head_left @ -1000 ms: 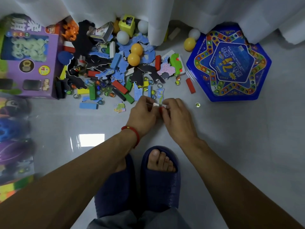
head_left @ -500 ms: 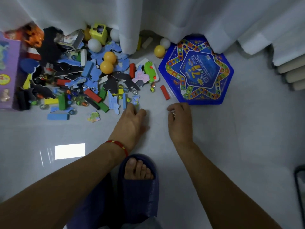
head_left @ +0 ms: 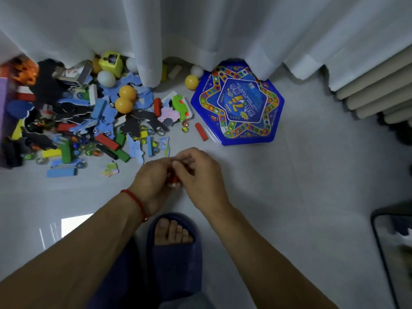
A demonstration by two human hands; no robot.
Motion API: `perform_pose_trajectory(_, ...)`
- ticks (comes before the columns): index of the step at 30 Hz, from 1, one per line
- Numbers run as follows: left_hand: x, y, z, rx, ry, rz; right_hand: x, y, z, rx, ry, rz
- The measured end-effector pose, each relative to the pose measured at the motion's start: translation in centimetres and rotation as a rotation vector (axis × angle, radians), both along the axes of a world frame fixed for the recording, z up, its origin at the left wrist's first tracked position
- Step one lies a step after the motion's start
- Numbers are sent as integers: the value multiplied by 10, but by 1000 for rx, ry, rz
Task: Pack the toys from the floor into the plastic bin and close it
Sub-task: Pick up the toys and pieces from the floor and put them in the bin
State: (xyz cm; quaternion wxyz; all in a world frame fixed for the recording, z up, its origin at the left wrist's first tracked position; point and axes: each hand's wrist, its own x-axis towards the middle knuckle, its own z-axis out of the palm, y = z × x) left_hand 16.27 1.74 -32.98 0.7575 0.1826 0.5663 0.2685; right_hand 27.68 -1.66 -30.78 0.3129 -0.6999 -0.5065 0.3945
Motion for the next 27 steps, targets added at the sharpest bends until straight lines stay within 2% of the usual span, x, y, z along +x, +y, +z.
perform_pose_trajectory(2, -10, -2, 6, -139, -178, 40, -8, -2, 4, 20, -147, 159)
perform_pose_trajectory(4, -21, -3, 5, -179, -230, 14, -15, -3, 4, 20, -182, 258)
perform_pose_trajectory(6, -29, -3, -1, -186, -229, 20, -17, -1, 2, 31, -170, 247)
perform_pose_trajectory(8, -36, -3, -6, -203, -260, 58, -10, 10, -9, 35, -242, 148)
perform_pose_trajectory(10, -42, -1, -11, -196, -248, 72, 4, 29, -27, 37, -449, 72)
perform_pose_trajectory(13, -45, 2, -15, -153, -187, 41, 22, 61, -47, 43, -817, 106)
perform_pose_trajectory(17, -45, 6, -13, -170, -221, 77, 29, 84, -63, -43, -985, 237)
perform_pose_trajectory(19, -43, 9, -10, -160, -238, 100, 30, 85, -66, -45, -909, 129)
perform_pose_trajectory(22, -38, 13, -6, -117, -228, 126, 16, 71, -49, -33, -368, -50)
perform_pose_trajectory(24, -33, 16, -3, -97, -251, 136, -1, 56, -30, -90, -87, 21)
perform_pose_trajectory(25, -32, 17, -2, -91, -252, 142, -7, 49, -25, -103, -42, 58)
perform_pose_trajectory(27, -29, 19, 0, -86, -237, 145, -9, 48, -24, -30, -88, 20)
